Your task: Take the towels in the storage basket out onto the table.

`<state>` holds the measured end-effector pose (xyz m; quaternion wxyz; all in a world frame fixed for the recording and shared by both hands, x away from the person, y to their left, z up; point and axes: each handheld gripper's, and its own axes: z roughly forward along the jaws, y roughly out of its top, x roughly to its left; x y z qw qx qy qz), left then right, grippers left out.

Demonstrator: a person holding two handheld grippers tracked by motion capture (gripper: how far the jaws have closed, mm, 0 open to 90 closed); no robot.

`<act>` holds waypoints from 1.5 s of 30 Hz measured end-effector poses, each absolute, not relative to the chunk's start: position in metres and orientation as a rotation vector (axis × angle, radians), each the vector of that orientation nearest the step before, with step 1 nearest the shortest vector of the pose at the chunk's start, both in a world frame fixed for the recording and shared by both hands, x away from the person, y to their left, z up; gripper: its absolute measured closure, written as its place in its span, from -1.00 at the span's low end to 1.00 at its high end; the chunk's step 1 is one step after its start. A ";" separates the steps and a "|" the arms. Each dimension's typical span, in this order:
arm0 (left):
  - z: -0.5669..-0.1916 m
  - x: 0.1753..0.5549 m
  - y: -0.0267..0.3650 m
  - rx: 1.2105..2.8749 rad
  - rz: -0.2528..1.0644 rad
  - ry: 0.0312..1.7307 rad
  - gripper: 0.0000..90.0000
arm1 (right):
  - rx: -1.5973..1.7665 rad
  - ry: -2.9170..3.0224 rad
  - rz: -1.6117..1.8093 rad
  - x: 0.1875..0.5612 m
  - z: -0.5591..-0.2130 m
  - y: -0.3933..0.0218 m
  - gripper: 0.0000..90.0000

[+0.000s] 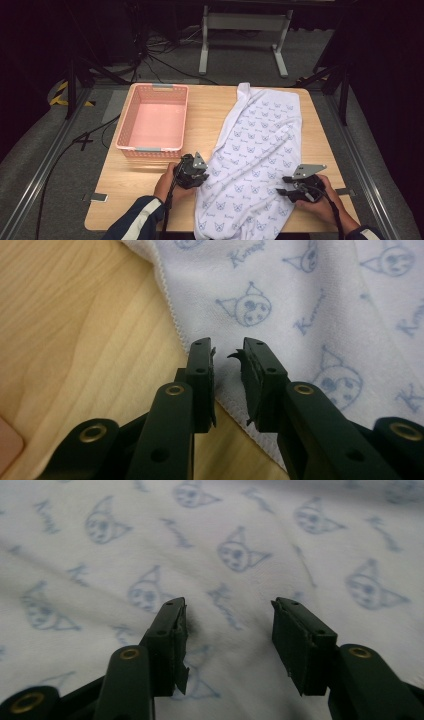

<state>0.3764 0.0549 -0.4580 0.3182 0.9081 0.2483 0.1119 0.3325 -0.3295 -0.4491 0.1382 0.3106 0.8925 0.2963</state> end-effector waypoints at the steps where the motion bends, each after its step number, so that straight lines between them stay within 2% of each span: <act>1: -0.458 0.379 0.052 2.390 0.306 0.656 0.68 | 0.924 2.563 0.849 0.336 -0.449 -0.335 0.07; 7: -0.458 0.390 0.038 2.392 0.405 0.698 0.74 | 1.020 2.436 0.780 0.372 -0.447 -0.367 0.07; 9: -0.456 0.393 0.035 2.402 0.409 0.707 0.70 | 1.065 2.391 0.746 0.386 -0.446 -0.375 0.04; 11: -0.456 0.393 0.034 2.380 0.412 0.718 0.58 | 1.083 2.380 0.736 0.397 -0.445 -0.379 0.03; 14: -0.453 0.388 0.035 2.348 0.344 0.662 0.53 | 1.067 2.370 0.695 0.400 -0.444 -0.375 0.03; 18: -0.445 0.371 0.030 2.345 0.325 0.561 0.44 | 0.973 2.399 0.789 0.383 -0.435 -0.368 0.04; 19: -0.445 0.371 0.030 2.345 0.325 0.561 0.48 | 0.973 2.399 0.789 0.383 -0.435 -0.368 0.04; 22: -0.454 0.361 0.023 2.446 0.265 0.489 0.54 | 0.880 2.528 0.852 0.366 -0.437 -0.362 0.24; 25: -0.458 0.356 0.029 2.415 0.212 0.526 0.62 | 0.830 2.641 0.835 0.356 -0.444 -0.360 0.40; 30: -0.459 0.338 0.038 2.409 0.162 0.521 0.59 | 0.825 2.695 0.857 0.337 -0.444 -0.368 0.43; 37: -0.454 0.300 0.042 2.472 -0.084 0.412 0.54 | 0.795 2.827 0.810 0.285 -0.439 -0.380 0.42; 39: -0.451 0.299 0.040 2.475 -0.019 0.398 0.48 | 0.783 2.866 0.792 0.278 -0.437 -0.381 0.40; 41: -0.446 0.308 0.035 2.421 0.043 0.431 0.26 | 0.752 2.844 0.810 0.280 -0.434 -0.380 0.30; 45: -0.435 0.343 0.015 2.331 0.187 0.486 0.04 | 0.761 2.683 0.875 0.317 -0.421 -0.373 0.24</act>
